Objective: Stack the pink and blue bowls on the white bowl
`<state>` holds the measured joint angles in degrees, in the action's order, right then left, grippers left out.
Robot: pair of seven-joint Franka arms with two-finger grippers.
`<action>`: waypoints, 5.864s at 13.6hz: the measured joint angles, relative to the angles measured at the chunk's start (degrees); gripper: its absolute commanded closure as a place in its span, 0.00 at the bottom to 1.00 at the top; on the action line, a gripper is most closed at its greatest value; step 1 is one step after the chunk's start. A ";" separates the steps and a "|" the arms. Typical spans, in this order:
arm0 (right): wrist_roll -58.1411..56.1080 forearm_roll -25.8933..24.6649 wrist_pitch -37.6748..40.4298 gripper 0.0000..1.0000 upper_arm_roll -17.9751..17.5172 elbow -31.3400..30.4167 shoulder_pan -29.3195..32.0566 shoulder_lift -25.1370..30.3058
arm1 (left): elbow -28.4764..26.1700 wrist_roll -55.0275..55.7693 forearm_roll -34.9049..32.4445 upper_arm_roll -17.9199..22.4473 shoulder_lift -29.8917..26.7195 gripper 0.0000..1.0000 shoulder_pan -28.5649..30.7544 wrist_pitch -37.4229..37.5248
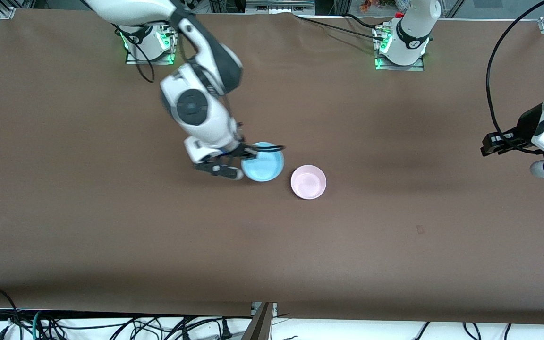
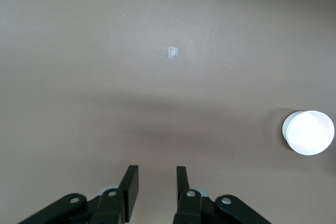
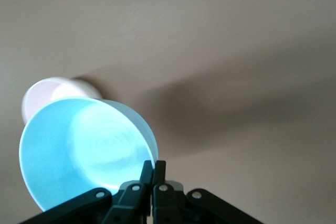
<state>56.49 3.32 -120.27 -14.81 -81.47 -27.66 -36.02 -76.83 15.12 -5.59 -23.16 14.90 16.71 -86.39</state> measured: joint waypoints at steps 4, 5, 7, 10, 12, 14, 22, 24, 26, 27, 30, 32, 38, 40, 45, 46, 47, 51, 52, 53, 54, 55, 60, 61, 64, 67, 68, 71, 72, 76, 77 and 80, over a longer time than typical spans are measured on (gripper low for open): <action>5.56 -0.05 -5.64 1.00 0.13 7.19 -5.65 -7.92 | 0.13 0.00 0.34 9.86 -0.47 0.63 -9.17 -0.01; 5.67 -0.05 -6.91 1.00 0.15 7.55 -6.11 -8.81 | 0.14 0.00 0.39 11.83 -0.65 0.63 -11.09 -0.02; 5.68 -0.06 -9.02 1.00 0.17 7.93 -6.56 -10.11 | 0.11 -0.84 1.29 15.85 -1.27 0.62 -14.66 -0.11; 5.32 -0.56 -11.44 1.00 0.77 8.13 -6.77 -11.18 | -1.32 -3.95 3.29 20.95 -2.84 0.60 -18.14 -0.98; 4.98 -2.49 -12.82 1.00 1.12 8.14 -6.78 -11.86 | -3.29 -4.71 4.20 22.31 -4.38 0.58 -19.44 -2.09; 4.92 -3.86 -14.70 1.00 1.12 8.28 -6.96 -13.10 | -4.75 -4.78 4.25 22.40 -5.86 0.41 -20.74 -2.71; 4.74 -6.08 -15.51 1.00 1.47 13.23 -8.47 -17.58 | -8.21 -5.96 4.59 22.49 -9.46 0.21 -22.24 -4.81; 4.45 -6.28 -15.24 1.00 1.93 13.30 -8.46 -17.59 | -8.55 -8.36 5.40 22.62 -9.46 0.21 -22.24 -5.02; 3.88 -6.28 -14.84 1.00 2.37 13.38 -8.42 -17.59 | -8.56 -10.03 5.53 22.85 -9.46 0.21 -22.24 -5.19; 3.76 -6.28 -14.78 1.00 2.44 13.40 -8.38 -17.59 | -8.56 -10.37 5.54 22.89 -9.46 0.21 -22.24 -5.19; 3.57 -6.29 -14.61 1.00 2.58 13.40 -8.37 -17.59 | -8.56 -10.94 5.56 22.89 -9.46 0.21 -22.24 -5.19; 3.23 -6.29 -14.54 1.00 2.64 13.40 -8.37 -17.59 | -8.56 -11.05 5.59 22.89 -9.46 0.20 -22.24 -5.19; 3.11 -6.29 -14.62 0.85 2.67 13.40 -8.39 -17.79 | -8.59 -11.09 6.19 22.83 -9.46 0.20 -22.31 -5.19; 3.11 -6.30 -14.98 0.54 2.67 13.40 -8.41 -18.04 | -8.59 -11.09 6.19 22.88 -9.46 0.20 -22.30 -5.19; 3.11 -6.30 -14.05 0.00 2.91 14.38 -8.23 -18.20 | -8.67 -11.08 6.19 23.21 -9.45 0.17 -22.19 -5.18; 3.11 -6.30 -12.91 0.00 2.93 15.26 -8.04 -18.10 | -8.77 -11.08 6.19 23.31 -9.40 0.17 -21.81 -5.18; 3.11 -6.30 -11.64 0.00 2.97 16.20 -7.63 -17.60 | -8.85 -11.08 6.19 23.41 -9.27 0.17 -21.41 -5.18; 3.08 -6.31 -6.79 0.00 3.27 17.37 -3.42 -11.88 | -9.12 -11.10 6.22 23.47 -8.75 0.17 -21.06 -5.18; 3.08 -6.31 -4.49 0.00 3.41 17.35 -1.29 -10.15 | -9.14 -11.10 6.24 23.40 -8.67 0.17 -21.07 -5.18; 2.62 -6.31 -1.49 0.00 3.45 17.35 1.33 -8.42 | -9.14 -11.10 6.26 23.35 -8.63 0.17 -21.07 -5.18; 1.00 -6.29 2.20 0.00 3.44 17.36 4.07 -6.59 | -9.15 -11.10 6.26 23.32 -8.58 0.17 -21.07 -5.18; -1.22 -6.25 6.22 0.00 3.39 17.33 6.65 -4.54 | -9.15 -11.10 6.26 23.32 -8.51 0.16 -21.07 -5.18; -11.90 -5.80 22.08 0.00 3.36 14.21 15.26 7.94 | -9.17 -11.10 6.27 23.30 -8.23 0.15 -21.07 -5.19; -14.43 -5.77 24.86 0.00 3.38 13.18 16.94 10.56 | -9.17 -11.10 6.27 23.31 -8.20 0.15 -21.07 -5.19; -21.80 -5.53 29.58 0.00 3.84 9.39 21.53 17.16 | -9.18 -11.10 6.27 23.32 -8.17 0.15 -21.07 -5.20; -29.43 -2.89 32.00 0.00 8.07 5.91 22.46 21.86 | -9.18 -11.10 6.27 23.30 -8.17 0.15 -21.07 -5.20; -32.43 -2.61 31.98 0.00 9.65 3.87 22.49 23.68 | -9.18 -11.10 6.27 23.30 -8.17 0.15 -21.07 -5.20; -41.38 -1.14 29.90 0.00 14.45 -7.15 22.61 32.83 | -9.18 -11.10 6.27 23.30 -8.17 0.15 -21.07 -5.21; -43.27 -1.13 29.33 0.00 15.10 -10.43 22.72 35.84 | -9.18 -11.10 6.27 23.30 -8.16 0.15 -21.07 -5.21; -46.36 -1.12 28.22 0.00 15.16 -12.96 24.29 38.57 | -9.18 -11.10 6.27 23.29 -8.16 0.15 -21.07 -5.21; -47.14 -1.12 28.07 0.00 15.14 -12.96 24.32 38.33 | -9.18 -11.10 6.27 23.29 -8.16 0.15 -21.07 -5.21; -49.58 -1.12 27.58 0.00 15.02 -12.67 24.32 37.66 | -9.18 -11.10 6.27 23.29 -8.16 0.15 -21.07 -5.21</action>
<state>6.91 2.20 -92.68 0.21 -94.14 -3.33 1.64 -86.01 4.02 0.68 0.13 6.73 -4.36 -91.60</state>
